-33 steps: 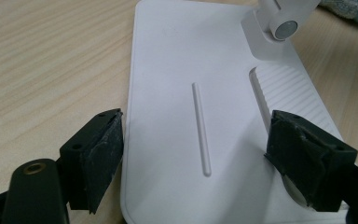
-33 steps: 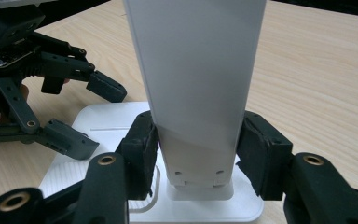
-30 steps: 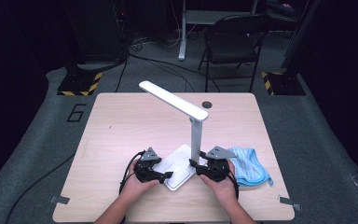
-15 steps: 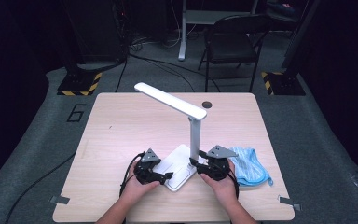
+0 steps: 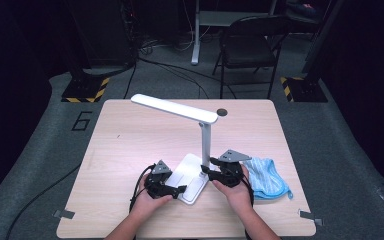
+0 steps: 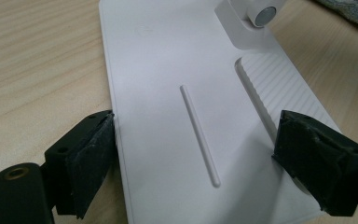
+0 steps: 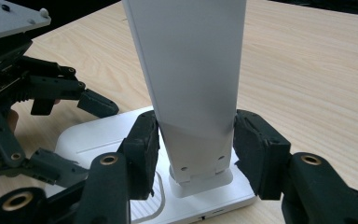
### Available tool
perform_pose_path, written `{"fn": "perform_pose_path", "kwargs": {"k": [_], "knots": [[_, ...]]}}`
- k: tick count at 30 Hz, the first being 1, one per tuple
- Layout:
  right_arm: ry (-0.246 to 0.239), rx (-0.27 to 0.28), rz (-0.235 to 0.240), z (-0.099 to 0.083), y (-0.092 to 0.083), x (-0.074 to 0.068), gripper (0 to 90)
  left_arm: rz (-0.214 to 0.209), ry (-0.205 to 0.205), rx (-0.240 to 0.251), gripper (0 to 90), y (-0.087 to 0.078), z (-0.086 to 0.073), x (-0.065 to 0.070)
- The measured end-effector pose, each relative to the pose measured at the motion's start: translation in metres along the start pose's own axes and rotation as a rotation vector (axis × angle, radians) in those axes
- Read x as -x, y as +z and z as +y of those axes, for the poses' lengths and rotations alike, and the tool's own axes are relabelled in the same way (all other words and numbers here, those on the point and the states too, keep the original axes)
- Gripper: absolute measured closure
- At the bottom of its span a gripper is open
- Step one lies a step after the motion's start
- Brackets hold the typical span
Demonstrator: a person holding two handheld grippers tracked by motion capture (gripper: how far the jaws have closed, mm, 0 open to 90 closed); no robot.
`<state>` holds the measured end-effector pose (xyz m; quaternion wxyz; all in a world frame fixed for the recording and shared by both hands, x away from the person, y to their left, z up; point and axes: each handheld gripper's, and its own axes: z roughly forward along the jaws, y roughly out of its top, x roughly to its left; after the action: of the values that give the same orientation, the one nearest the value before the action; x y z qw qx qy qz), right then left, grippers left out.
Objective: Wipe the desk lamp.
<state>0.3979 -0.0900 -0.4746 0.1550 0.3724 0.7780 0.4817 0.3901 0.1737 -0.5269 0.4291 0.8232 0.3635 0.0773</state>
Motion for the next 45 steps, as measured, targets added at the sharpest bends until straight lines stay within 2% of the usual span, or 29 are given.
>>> {"fn": "perform_pose_path", "kwargs": {"k": [5, 7, 11, 13, 16, 22, 24, 25, 28, 32, 38, 41, 45], "knots": [[-0.011, -0.008, 0.019, 0.005, 0.006, 0.003, 50.7, 0.014, -0.01, -0.003, 10.2, 0.0, -0.001, 0.002], [-0.006, -0.008, 0.026, 0.006, 0.009, 0.004, 50.7, 0.016, -0.028, -0.001, 9.3, 0.001, -0.001, 0.003], [-0.001, -0.013, 0.027, 0.008, 0.012, 0.004, 50.8, 0.036, -0.026, -0.009, 7.7, 0.001, -0.001, 0.006], [-0.001, -0.011, 0.032, 0.009, 0.014, 0.004, 50.9, 0.041, -0.048, -0.005, 6.9, 0.002, -0.002, 0.009], [-0.001, -0.014, 0.041, 0.01, 0.016, 0.005, 51.0, 0.056, -0.031, -0.012, 5.6, 0.001, -0.002, 0.011], [-0.002, -0.014, 0.049, 0.012, 0.019, 0.005, 51.2, 0.072, -0.05, -0.008, 4.6, 0.002, -0.003, 0.015], [-0.001, -0.019, 0.053, 0.013, 0.019, 0.006, 51.2, 0.079, -0.045, -0.007, 4.0, 0.002, -0.003, 0.016], [-0.002, -0.016, 0.056, 0.013, 0.02, 0.006, 51.2, 0.081, -0.055, -0.007, 3.6, 0.003, -0.004, 0.017], [-0.019, -0.021, 0.051, 0.016, 0.021, 0.008, 51.7, 0.077, -0.034, -0.017, 1.2, 0.004, -0.003, 0.018], [-0.021, -0.026, 0.049, 0.017, 0.023, 0.009, 52.0, 0.079, -0.032, -0.015, 0.0, 0.006, -0.003, 0.021], [-0.002, -0.019, 0.053, 0.018, 0.025, 0.013, 52.0, 0.077, -0.04, -0.014, 0.0, 0.007, -0.002, 0.023], [0.007, -0.017, 0.064, 0.018, 0.027, 0.017, 52.7, 0.07, -0.025, -0.016, 0.0, 0.008, -0.002, 0.024], [0.018, -0.01, 0.057, 0.019, 0.028, 0.018, 53.3, 0.067, -0.03, -0.012, 0.0, 0.009, -0.002, 0.026]]}}
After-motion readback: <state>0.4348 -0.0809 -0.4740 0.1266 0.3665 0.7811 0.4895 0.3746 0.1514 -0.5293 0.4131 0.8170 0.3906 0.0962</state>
